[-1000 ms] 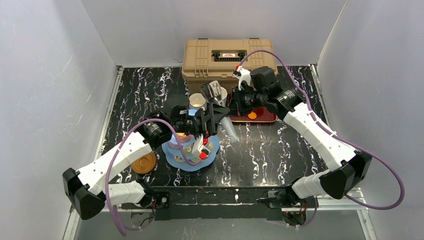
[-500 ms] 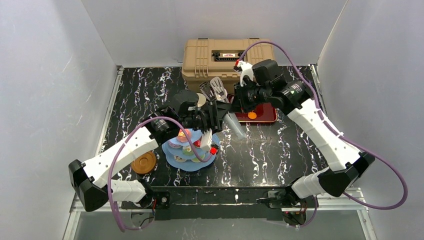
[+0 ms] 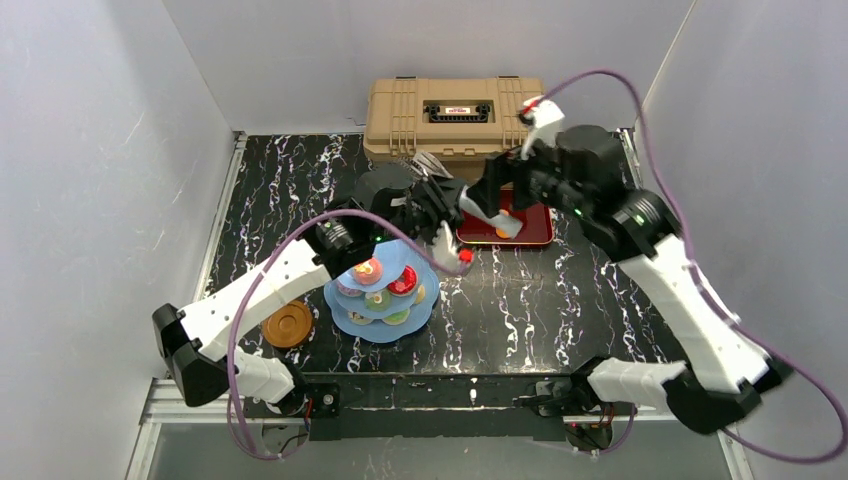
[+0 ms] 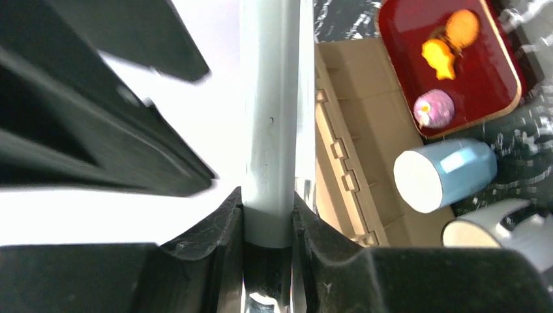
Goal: Serve the afternoon tea
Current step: Pick up the clamp from the center of the board.
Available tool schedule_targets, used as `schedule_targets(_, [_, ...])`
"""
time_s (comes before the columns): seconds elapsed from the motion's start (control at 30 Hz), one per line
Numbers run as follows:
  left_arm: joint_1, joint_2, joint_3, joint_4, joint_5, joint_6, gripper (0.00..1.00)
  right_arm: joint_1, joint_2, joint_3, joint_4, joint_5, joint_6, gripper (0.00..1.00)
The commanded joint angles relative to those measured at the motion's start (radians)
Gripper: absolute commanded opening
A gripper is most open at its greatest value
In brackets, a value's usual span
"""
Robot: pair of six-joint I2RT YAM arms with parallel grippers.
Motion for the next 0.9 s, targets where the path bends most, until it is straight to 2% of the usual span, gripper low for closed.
schedule_targets(0.0, [-0.017,0.038,0.120,0.189,-0.150,-0.451,0.00,0.011,-0.226,-0.133,0.424,0.188,0.034,0.99])
schedule_targets(0.13, [-0.016,0.065,0.137,0.293,-0.266,-0.591,0.00,0.011,-0.276,-0.189,0.551,0.252,0.134,0.98])
schedule_targets(0.2, [-0.017,0.060,0.123,0.363,-0.278,-0.629,0.00,0.011,-0.286,-0.208,0.588,0.260,0.180,0.98])
schedule_targets(0.37, [-0.016,0.050,0.142,0.377,-0.290,-0.740,0.00,0.011,-0.300,-0.256,0.687,0.231,0.261,0.98])
schedule_targets(0.53, [-0.016,0.017,0.119,0.383,-0.253,-0.783,0.00,0.011,-0.254,-0.257,0.705,0.196,0.340,0.98])
schedule_targets(0.73, [-0.016,0.020,0.129,0.390,-0.266,-0.795,0.00,0.011,-0.221,-0.300,0.805,0.171,0.424,0.98])
schedule_targets(0.87, [-0.016,0.029,0.141,0.390,-0.295,-0.798,0.00,0.008,-0.221,-0.276,0.738,0.268,0.406,0.98])
